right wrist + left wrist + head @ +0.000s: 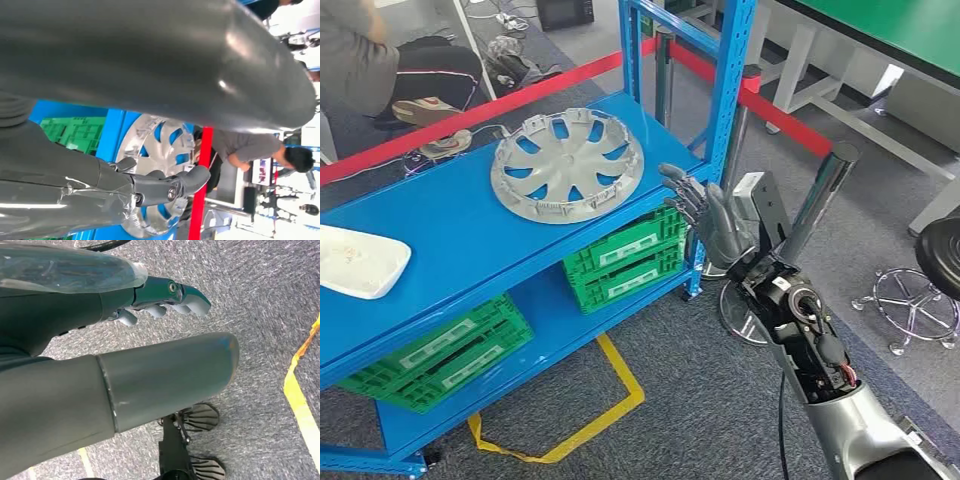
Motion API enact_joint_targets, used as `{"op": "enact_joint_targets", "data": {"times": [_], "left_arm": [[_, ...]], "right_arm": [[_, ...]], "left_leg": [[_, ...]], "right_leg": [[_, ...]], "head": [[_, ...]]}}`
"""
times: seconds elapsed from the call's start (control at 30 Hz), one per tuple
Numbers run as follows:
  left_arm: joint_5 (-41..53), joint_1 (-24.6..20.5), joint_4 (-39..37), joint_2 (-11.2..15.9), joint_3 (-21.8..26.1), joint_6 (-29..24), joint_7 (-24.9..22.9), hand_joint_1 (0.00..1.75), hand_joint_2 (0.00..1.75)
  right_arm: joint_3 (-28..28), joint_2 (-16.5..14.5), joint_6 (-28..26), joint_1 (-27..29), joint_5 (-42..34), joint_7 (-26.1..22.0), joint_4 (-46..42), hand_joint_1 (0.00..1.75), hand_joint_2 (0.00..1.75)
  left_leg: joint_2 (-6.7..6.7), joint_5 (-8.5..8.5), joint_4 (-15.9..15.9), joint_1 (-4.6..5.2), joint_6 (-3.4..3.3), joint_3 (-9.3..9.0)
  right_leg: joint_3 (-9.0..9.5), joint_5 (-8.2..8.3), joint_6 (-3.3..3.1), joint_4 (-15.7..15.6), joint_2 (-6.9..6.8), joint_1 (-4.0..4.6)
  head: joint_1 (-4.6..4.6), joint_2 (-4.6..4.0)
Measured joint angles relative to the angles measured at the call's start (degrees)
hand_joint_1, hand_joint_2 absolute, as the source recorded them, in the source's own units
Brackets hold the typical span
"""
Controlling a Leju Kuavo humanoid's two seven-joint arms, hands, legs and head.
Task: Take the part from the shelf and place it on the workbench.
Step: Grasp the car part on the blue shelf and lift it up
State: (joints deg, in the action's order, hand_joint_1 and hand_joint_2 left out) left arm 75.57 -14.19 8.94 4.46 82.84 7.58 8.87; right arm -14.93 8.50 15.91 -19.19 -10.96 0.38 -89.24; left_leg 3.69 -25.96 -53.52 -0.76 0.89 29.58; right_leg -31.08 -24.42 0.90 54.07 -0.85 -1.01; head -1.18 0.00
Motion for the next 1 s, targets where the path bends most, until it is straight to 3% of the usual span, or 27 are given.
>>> {"op": "enact_joint_targets", "data": {"times": [0.13,0.2,0.3,0.33,0.37,0.4,0.47,0.5,0.57,0.63,0.7,0.77,0.83,0.87,0.9,0.93,1.0], "left_arm": [[-0.01,-0.01,0.0,-0.01,0.01,-0.01,0.02,0.0,0.0],[-0.01,-0.09,0.0,-0.07,0.0,-0.01,0.04,0.0,0.0],[-0.01,-0.16,0.0,-0.24,0.0,0.02,0.04,0.0,0.0],[-0.01,-0.11,0.0,-0.32,0.0,0.04,0.04,0.0,0.0],[-0.01,-0.03,0.0,-0.41,0.0,0.08,0.04,0.0,0.0],[-0.01,0.04,0.0,-0.49,0.01,0.12,0.04,0.0,0.0],[-0.01,0.1,0.01,-0.57,0.01,0.15,0.04,0.0,0.0],[-0.01,0.07,0.01,-0.58,0.01,0.14,0.04,0.0,0.0],[0.0,0.03,0.03,-0.49,0.01,0.02,0.04,0.0,0.0],[-0.01,0.01,0.03,-0.46,0.01,-0.13,0.04,0.0,0.0],[-0.03,-0.1,0.02,-0.49,0.02,-0.18,0.09,0.0,0.0],[-0.1,-0.18,0.02,-0.56,0.01,-0.19,0.18,0.0,0.0],[-0.21,0.02,0.02,-0.55,0.0,-0.2,0.22,0.0,0.0],[-0.23,0.21,0.02,-0.55,0.01,-0.2,0.22,0.0,0.0],[-0.26,0.4,0.02,-0.55,0.01,-0.2,0.22,0.0,0.0],[-0.27,0.52,0.02,-0.56,0.02,-0.21,0.22,0.0,0.0],[-0.32,0.53,0.02,-0.46,0.01,-0.22,0.28,0.0,0.0]], "right_arm": [[0.02,0.11,0.02,-0.37,-0.1,-0.05,0.07,0.0,0.0],[0.09,0.32,0.05,-0.66,-0.15,-0.1,0.04,0.0,0.0],[0.14,0.62,0.09,-0.65,-0.16,-0.09,0.12,0.0,0.0],[0.16,0.68,0.09,-0.55,-0.16,-0.08,0.21,0.0,0.0],[0.18,0.77,0.09,-0.47,-0.16,-0.08,0.31,0.0,0.0],[0.19,0.84,0.09,-0.46,-0.16,-0.09,0.39,0.0,0.0],[0.2,0.97,0.08,-0.48,-0.16,-0.11,0.49,0.0,0.0],[0.2,1.0,0.08,-0.54,-0.16,-0.11,0.54,0.0,0.0],[0.2,1.03,0.07,-0.5,-0.16,-0.12,0.62,0.0,0.0],[0.24,1.03,0.04,-0.33,-0.16,-0.14,0.66,0.0,0.0],[0.32,1.03,0.04,-0.34,-0.16,-0.2,0.62,0.0,0.0],[0.33,1.03,0.1,-0.54,-0.16,-0.22,0.54,0.0,0.0],[0.24,1.03,0.15,-0.53,-0.08,-0.17,0.52,0.0,0.0],[0.2,1.03,0.15,-0.45,-0.04,-0.13,0.53,0.0,0.0],[0.17,1.03,0.15,-0.38,-0.01,-0.1,0.54,0.0,0.0],[0.17,1.03,0.15,-0.36,-0.01,-0.08,0.55,0.0,0.0],[0.16,1.03,0.15,-0.4,-0.01,-0.07,0.54,0.0,0.0]], "left_leg": [[0.02,0.17,0.52,-0.1,-0.58,-0.1],[0.09,0.66,1.74,-0.51,-1.05,-0.87],[0.12,0.74,2.33,-0.72,-1.37,-1.46],[0.08,0.61,2.3,-0.78,-1.33,-1.54],[0.01,0.43,2.25,-0.89,-1.18,-1.69],[-0.07,0.18,2.16,-1.08,-0.92,-1.94],[-0.19,-0.62,1.78,-1.49,-0.09,-2.62],[-0.22,-1.09,1.42,-1.49,0.45,-2.78],[-0.16,-1.58,0.9,-1.26,1.37,-2.64],[0.13,-1.67,0.83,-1.24,1.89,-2.57],[-0.69,-2.7,-0.76,-1.44,2.14,-2.04],[-2.27,-5.38,-7.52,-1.36,2.01,1.7],[-2.96,-7.57,-16.34,-0.98,1.55,7.57],[-3.08,-7.28,-18.65,-0.75,1.19,9.7],[-3.16,-5.84,-18.69,-0.49,0.71,10.73],[-3.26,-3.35,-16.29,-0.16,0.08,10.5],[-3.72,1.8,-8.27,0.66,-1.59,7.98]], "right_leg": [[0.03,0.08,0.56,-0.26,0.01,-0.08],[-0.76,-1.05,0.97,1.54,0.28,-0.02],[-5.98,-5.89,1.59,12.55,0.63,-0.19],[-7.74,-6.75,1.84,15.79,0.64,-0.35],[-8.58,-6.47,2.1,16.99,0.62,-0.52],[-8.25,-5.04,2.36,15.8,0.58,-0.75],[-4.89,-0.81,2.96,8.36,0.18,-1.23],[-3.2,0.23,3.01,4.72,-0.03,-1.22],[-1.55,0.01,2.14,1.6,-0.19,-1.04],[-1.44,-0.46,0.73,1.59,0.3,-0.88],[-1.17,-0.74,-0.12,1.51,0.81,-0.86],[-0.68,-1.09,-0.82,1.38,1.21,-0.79],[-0.23,-1.56,-1.36,1.36,1.67,-0.38],[0.12,-1.84,-1.55,1.36,1.97,-0.1],[0.6,-2.17,-1.68,1.35,2.26,0.18],[1.18,-2.54,-1.76,1.33,2.54,0.45],[2.22,-3.3,-1.78,1.23,2.94,0.85]], "head": [[0.02,0.0],[-0.18,0.0],[-0.86,0.0],[-1.07,0.0],[-1.26,0.0],[-1.45,0.0],[-1.89,0.0],[-2.19,-0.01],[-2.39,-0.01],[-1.89,0.0],[-1.25,0.0],[-0.5,0.0],[0.12,0.0],[0.26,0.0],[0.31,0.0],[0.32,0.0],[0.27,0.0]]}}
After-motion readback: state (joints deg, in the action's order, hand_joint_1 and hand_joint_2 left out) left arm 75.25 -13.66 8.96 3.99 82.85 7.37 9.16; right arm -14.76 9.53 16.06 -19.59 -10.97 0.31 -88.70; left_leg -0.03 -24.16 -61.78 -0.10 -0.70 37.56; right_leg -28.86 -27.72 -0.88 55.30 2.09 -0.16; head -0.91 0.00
